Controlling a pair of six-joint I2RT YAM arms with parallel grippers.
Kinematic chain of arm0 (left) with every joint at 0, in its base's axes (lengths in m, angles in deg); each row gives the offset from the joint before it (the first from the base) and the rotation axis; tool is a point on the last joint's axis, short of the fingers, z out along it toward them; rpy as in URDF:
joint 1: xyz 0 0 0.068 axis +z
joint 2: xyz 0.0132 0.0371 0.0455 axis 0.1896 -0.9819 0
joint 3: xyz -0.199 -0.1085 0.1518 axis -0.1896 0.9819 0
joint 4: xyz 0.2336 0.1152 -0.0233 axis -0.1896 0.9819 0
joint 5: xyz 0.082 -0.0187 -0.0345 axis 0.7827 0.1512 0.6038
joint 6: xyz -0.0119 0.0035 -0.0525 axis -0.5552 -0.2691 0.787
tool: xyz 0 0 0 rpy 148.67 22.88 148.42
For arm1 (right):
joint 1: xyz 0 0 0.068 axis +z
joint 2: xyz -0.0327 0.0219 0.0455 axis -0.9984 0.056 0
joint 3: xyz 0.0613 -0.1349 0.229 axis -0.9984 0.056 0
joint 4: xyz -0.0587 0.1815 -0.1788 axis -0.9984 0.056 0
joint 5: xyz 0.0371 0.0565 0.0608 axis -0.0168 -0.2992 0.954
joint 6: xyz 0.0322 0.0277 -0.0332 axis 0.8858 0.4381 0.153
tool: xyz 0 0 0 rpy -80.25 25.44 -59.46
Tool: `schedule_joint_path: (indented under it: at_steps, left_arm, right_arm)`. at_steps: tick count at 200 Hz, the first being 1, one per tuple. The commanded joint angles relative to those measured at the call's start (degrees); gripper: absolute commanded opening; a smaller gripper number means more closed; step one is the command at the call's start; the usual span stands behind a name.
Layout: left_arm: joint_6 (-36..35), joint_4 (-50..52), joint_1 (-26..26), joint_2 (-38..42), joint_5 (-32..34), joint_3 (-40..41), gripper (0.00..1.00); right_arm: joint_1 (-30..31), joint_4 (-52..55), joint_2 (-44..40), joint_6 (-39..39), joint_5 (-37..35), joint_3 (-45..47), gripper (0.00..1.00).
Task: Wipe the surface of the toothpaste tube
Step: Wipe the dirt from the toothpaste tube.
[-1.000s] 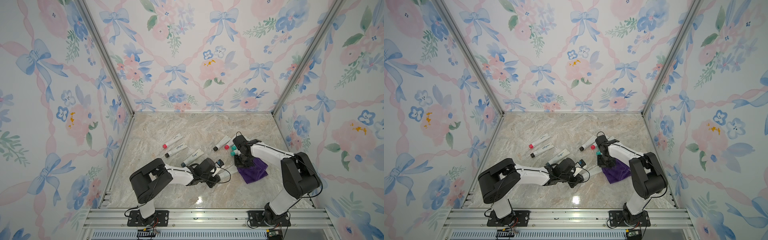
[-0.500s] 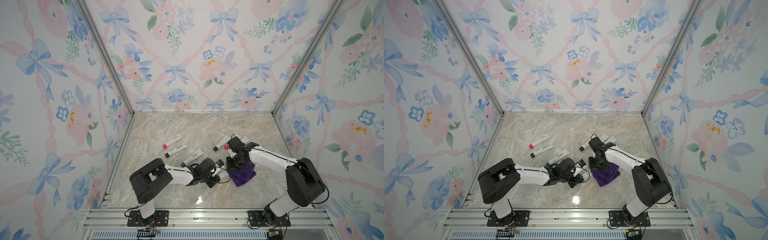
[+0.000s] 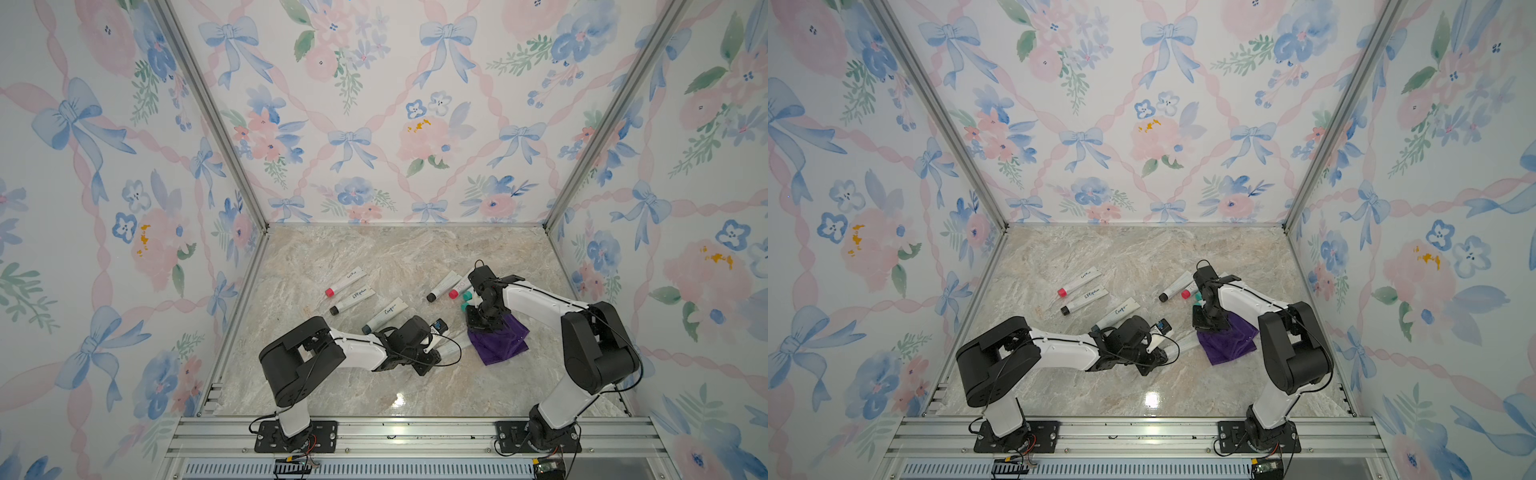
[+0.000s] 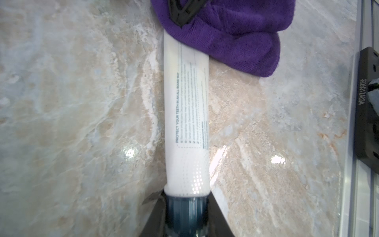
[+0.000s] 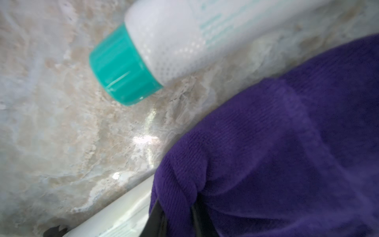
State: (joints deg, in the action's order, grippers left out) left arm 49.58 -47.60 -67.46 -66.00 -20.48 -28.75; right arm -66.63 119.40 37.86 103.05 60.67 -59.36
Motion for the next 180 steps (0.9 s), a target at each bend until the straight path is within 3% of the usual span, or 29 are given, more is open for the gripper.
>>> schedule_joint_path:
  at_steps: [1,89,122,180]
  left_arm:
    - [-0.72,2.60,0.36,-1.21,1.56,1.03,0.25]
    - [-0.61,2.64,0.37,-1.38,1.84,0.94,0.24]
    - [-0.57,2.64,0.37,-1.36,1.84,1.02,0.24]
    - [-0.70,2.64,0.37,-1.04,2.28,1.29,0.24]
  right_arm:
    - [-0.05,3.07,1.23,-1.31,-4.45,-1.11,0.19]
    - [10.02,-0.24,-7.67,3.19,11.64,3.80,0.20]
    - [7.23,-0.53,-5.00,2.02,8.31,5.11,0.20]
    - [2.73,3.27,1.80,-0.89,-6.82,1.29,0.19]
